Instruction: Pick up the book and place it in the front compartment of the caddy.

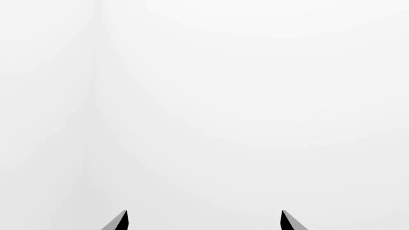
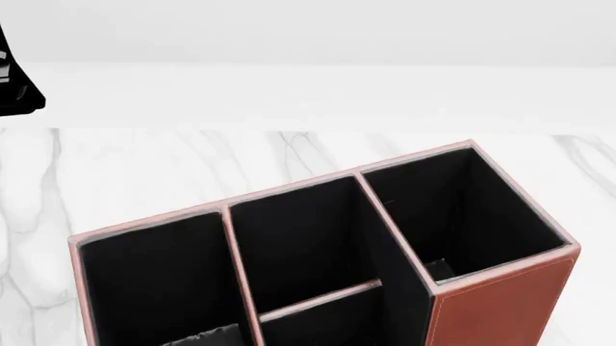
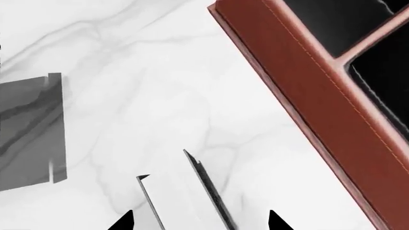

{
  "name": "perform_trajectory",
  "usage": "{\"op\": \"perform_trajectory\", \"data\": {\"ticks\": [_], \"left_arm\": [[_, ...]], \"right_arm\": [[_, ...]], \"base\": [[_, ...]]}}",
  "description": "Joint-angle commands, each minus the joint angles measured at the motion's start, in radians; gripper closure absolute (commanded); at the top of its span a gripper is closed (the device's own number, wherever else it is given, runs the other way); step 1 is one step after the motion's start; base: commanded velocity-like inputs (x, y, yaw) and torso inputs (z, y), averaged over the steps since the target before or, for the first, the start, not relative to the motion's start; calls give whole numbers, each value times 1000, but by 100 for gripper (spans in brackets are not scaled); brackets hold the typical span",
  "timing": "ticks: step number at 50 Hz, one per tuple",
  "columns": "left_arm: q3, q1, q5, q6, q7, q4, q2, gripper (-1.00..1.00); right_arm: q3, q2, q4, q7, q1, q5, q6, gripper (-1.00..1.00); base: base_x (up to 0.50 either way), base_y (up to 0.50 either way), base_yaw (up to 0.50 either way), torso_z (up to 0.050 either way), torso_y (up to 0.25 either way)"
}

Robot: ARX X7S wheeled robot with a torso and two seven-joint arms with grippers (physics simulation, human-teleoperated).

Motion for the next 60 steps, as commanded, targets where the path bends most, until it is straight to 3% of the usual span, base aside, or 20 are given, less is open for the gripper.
{"op": "perform_trajectory", "data": {"ticks": [1,33,34,51,60], "left_arm": [[0,0,-3,2,-4,-2,-3,-100],[3,4,-11,9,-11,-6,-8,-100],[4,4,-11,10,-12,-6,-9,-100],[4,2,-17,10,-18,-5,-11,-100],[4,1,-19,11,-19,-9,-13,-100]], "right_arm": [[-39,-10,19,-5,-5,-24,-9,-100],[-95,-13,49,5,-37,-52,-30,-100],[-96,-13,49,6,-38,-53,-32,100],[-70,-5,41,1,-27,-41,-70,100],[8,-6,10,11,21,20,-45,100]], "base": [[0,0,0,0,0],[0,0,0,0,0],[0,0,0,0,0],[0,0,0,0,0],[0,0,0,0,0]]}}
